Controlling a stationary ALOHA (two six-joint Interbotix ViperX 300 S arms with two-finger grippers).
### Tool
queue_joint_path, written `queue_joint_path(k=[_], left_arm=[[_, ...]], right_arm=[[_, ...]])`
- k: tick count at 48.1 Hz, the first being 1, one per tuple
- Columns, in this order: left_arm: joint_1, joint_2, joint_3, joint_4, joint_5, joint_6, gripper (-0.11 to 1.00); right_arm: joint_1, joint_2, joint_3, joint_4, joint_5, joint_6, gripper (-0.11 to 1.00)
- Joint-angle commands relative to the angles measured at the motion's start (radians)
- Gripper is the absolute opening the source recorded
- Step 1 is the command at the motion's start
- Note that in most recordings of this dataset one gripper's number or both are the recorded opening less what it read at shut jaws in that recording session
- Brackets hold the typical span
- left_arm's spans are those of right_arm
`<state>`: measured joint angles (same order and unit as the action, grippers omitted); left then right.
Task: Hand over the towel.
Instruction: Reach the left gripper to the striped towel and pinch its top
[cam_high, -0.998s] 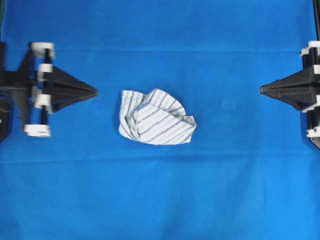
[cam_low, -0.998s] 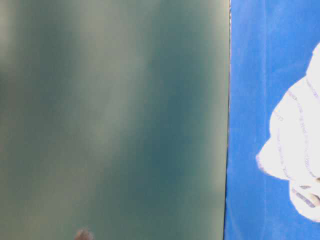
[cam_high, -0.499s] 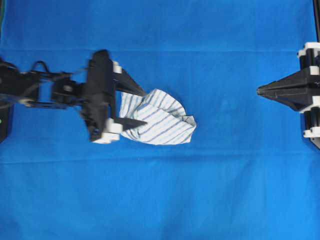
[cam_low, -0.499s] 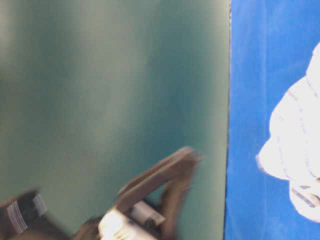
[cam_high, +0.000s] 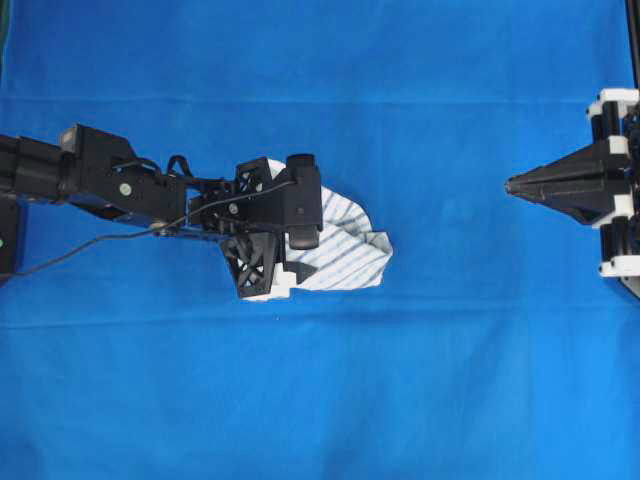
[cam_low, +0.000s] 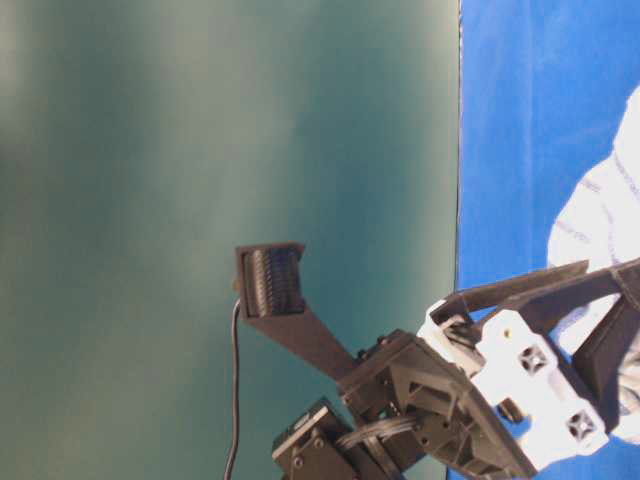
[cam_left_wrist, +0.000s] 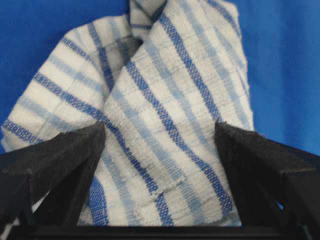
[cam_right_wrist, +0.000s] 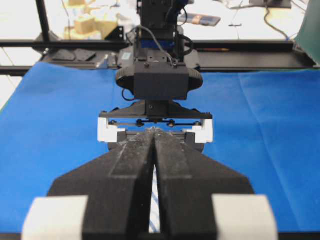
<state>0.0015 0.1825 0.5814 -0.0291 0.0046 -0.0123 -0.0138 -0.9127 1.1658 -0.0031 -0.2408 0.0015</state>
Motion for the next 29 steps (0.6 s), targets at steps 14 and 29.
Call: queue_joint_path(k=[14, 29], left_arm=[[0.003, -0.012, -0.038, 0.003, 0.08, 0.006, 0.42], [0.003, -0.123, -0.069, 0.005, 0.106, 0.005, 0.05]], right_arm=[[0.0, 0.014, -0.02, 0.0, -0.003, -0.005, 0.0], [0.0, 0.014, -0.021, 0.002, -0.002, -0.005, 0.0]])
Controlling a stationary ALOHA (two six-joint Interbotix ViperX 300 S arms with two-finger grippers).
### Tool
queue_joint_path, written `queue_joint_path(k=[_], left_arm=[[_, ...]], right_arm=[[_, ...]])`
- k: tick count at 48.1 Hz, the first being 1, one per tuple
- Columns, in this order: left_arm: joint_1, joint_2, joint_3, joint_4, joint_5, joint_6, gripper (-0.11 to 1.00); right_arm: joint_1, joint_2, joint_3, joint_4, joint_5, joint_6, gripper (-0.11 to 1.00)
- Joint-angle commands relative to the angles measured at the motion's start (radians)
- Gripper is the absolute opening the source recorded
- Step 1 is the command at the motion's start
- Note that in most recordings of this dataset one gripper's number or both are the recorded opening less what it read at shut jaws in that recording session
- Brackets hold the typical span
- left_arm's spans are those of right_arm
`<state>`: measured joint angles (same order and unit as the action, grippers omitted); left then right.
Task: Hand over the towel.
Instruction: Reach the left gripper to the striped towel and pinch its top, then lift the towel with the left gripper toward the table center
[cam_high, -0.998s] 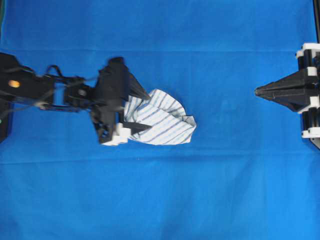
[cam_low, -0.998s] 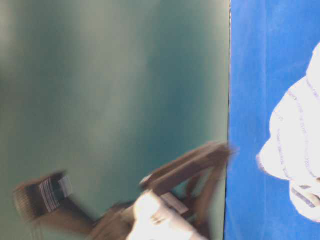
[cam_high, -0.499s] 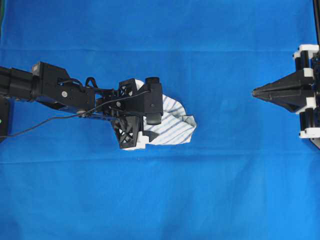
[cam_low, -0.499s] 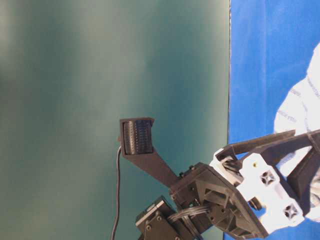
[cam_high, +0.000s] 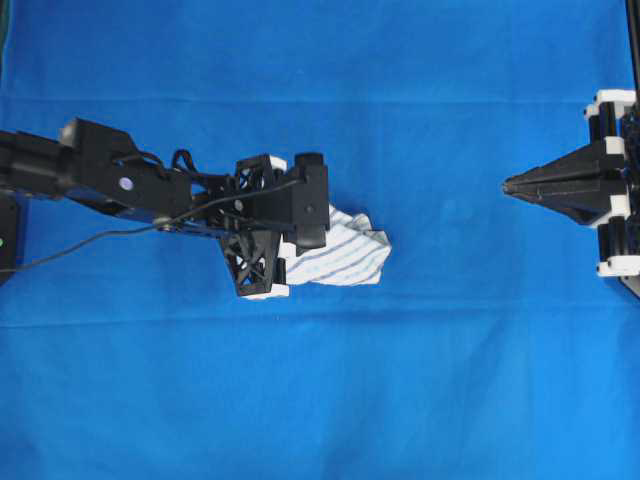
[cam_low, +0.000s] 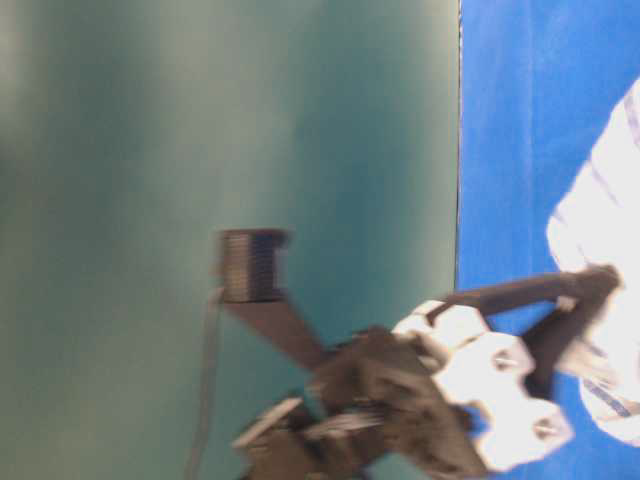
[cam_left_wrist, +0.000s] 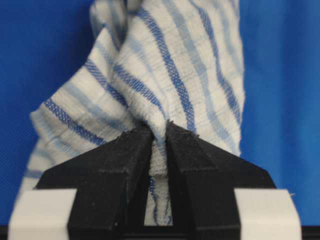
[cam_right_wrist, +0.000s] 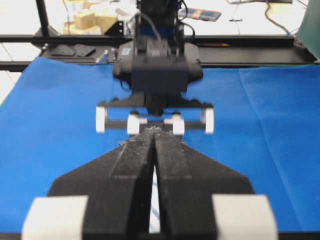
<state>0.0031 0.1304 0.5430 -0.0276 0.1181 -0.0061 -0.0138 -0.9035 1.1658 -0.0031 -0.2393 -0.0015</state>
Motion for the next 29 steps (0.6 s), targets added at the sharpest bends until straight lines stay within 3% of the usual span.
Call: queue_joint_path(k=[1, 16, 29], left_arm=[[0.002, -0.084, -0.035, 0.003, -0.009, -0.002, 0.05], [0.002, -0.29, -0.106, 0.005, -0.015, 0.003, 0.05], [0.0, -0.48, -0.064, 0.008, -0.153, 0.066, 0.05]], right_arm=[[0.0, 0.005, -0.021, 0.002, -0.005, -0.002, 0.0], [0.0, 0.0, -0.032, -0.003, -0.005, -0.006, 0.0], [-0.002, -0.002, -0.041, -0.003, -0.008, -0.008, 0.0]])
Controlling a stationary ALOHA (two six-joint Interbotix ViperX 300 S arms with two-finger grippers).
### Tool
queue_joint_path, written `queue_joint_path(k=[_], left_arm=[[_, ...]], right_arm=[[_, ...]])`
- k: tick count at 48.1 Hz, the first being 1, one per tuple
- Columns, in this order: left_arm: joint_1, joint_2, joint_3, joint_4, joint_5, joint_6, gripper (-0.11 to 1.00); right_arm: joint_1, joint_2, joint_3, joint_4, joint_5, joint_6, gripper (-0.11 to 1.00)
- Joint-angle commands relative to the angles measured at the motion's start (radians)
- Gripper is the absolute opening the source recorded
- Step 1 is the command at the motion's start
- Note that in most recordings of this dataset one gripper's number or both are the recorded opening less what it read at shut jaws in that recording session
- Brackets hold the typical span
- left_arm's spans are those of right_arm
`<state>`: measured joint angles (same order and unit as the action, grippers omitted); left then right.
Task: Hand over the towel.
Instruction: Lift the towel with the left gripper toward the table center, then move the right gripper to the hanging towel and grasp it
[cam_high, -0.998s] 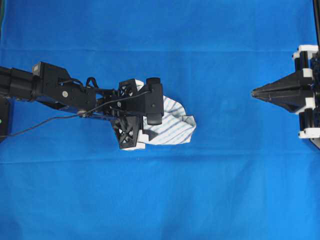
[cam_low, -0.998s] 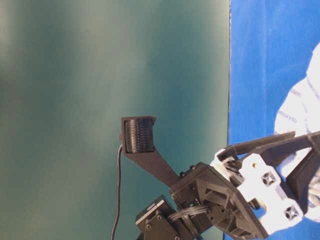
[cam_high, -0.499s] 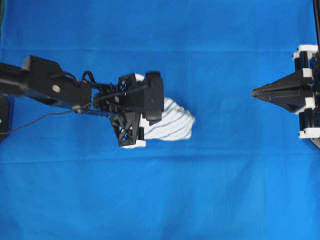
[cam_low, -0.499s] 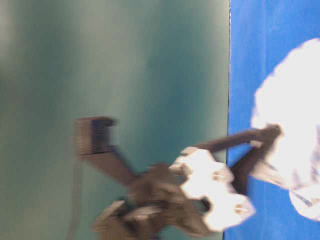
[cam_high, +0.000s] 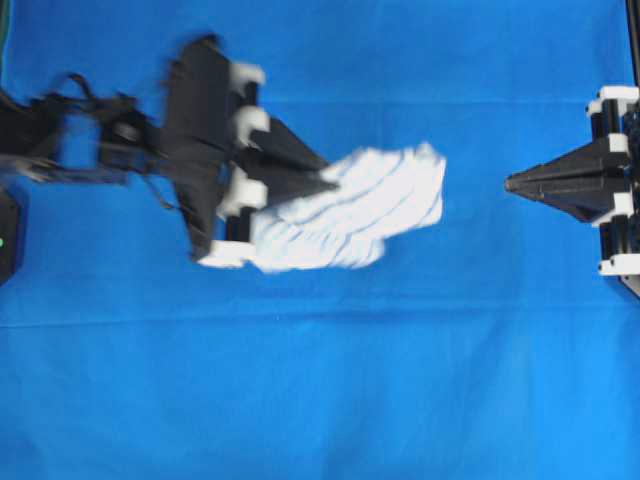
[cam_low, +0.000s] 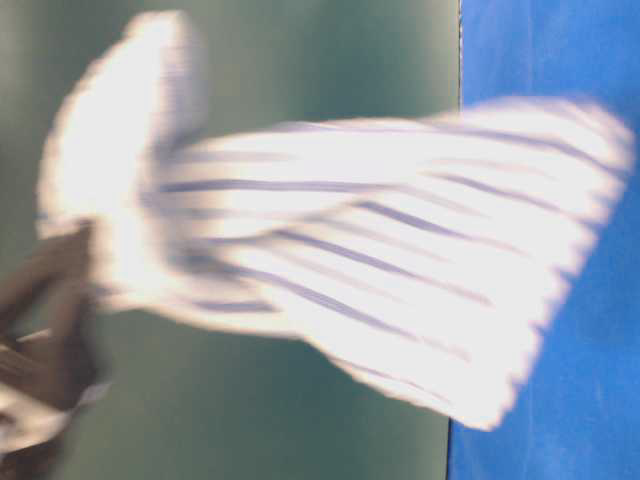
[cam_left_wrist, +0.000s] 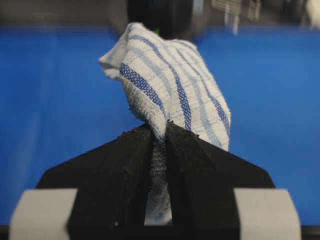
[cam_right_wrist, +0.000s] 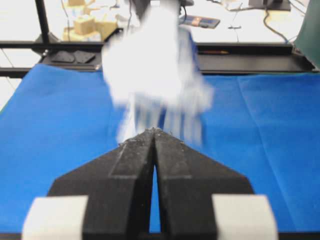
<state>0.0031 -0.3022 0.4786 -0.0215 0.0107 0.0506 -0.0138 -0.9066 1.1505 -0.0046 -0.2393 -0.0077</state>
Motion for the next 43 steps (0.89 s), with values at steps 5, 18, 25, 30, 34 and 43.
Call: queue_joint_path(k=[5, 18, 25, 30, 34, 43], left_arm=[[0.002, -0.075, 0.023, 0.002, -0.092, 0.023, 0.05], [0.002, -0.081, 0.032, -0.002, -0.101, 0.021, 0.05], [-0.002, -0.08, 0.032, -0.002, -0.101, 0.021, 0.05], [-0.003, -0.081, 0.032, -0.002, -0.101, 0.021, 0.05], [-0.003, -0.08, 0.032, 0.0, -0.101, 0.021, 0.05], [-0.005, -0.074, 0.034, -0.002, -0.104, 0.021, 0.05]], right_arm=[[-0.002, 0.003, -0.028, 0.0, -0.009, -0.002, 0.0], [0.0, 0.011, -0.046, -0.002, -0.035, 0.012, 0.0], [0.0, 0.064, -0.071, 0.003, -0.061, 0.021, 0.0], [-0.002, 0.123, -0.103, 0.002, -0.072, 0.04, 0.01], [0.0, 0.166, -0.13, 0.003, -0.084, 0.046, 0.08], [0.0, 0.318, -0.199, 0.0, -0.163, 0.046, 0.62]])
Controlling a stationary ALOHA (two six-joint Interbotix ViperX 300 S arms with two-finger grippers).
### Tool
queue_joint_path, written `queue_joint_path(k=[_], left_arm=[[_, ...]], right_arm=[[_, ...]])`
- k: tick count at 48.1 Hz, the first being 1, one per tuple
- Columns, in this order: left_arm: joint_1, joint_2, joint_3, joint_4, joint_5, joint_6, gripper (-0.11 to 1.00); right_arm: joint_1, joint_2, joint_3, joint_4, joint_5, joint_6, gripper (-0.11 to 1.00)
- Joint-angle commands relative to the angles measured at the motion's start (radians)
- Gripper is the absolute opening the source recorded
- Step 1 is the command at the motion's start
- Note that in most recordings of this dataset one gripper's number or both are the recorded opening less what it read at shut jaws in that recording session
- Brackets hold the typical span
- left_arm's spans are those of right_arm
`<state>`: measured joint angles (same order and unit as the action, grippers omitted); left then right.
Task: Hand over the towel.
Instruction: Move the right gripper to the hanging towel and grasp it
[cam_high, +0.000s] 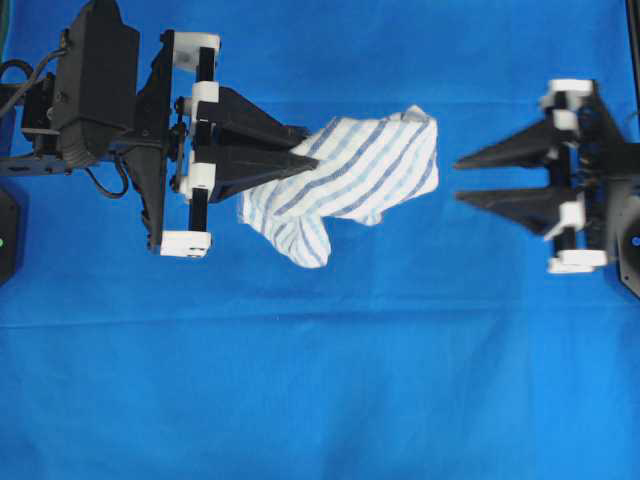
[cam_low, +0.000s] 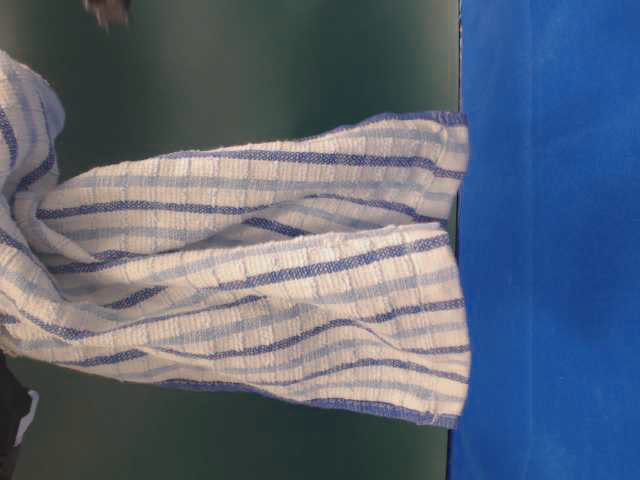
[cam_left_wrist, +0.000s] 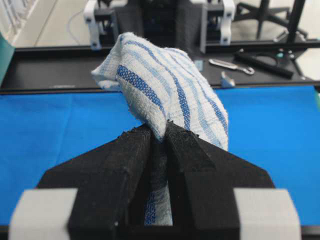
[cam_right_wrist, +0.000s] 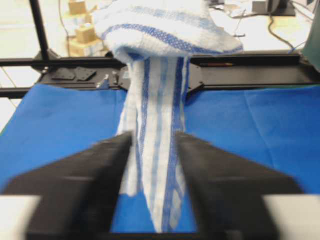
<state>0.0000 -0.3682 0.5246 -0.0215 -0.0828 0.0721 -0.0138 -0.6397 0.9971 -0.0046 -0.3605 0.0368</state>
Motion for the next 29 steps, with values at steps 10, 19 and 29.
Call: queue_joint_path(k=[10, 19, 29], left_arm=[[-0.002, -0.006, -0.014, 0.0, -0.017, 0.003, 0.05], [-0.002, -0.005, -0.014, 0.0, -0.017, 0.003, 0.05], [-0.003, -0.003, -0.012, 0.0, -0.017, 0.003, 0.05]], right_arm=[[0.003, 0.249, -0.153, -0.002, -0.144, 0.0, 0.72], [0.005, 0.407, -0.282, -0.002, -0.156, -0.003, 0.72], [0.003, 0.528, -0.41, -0.002, -0.137, -0.011, 0.72]])
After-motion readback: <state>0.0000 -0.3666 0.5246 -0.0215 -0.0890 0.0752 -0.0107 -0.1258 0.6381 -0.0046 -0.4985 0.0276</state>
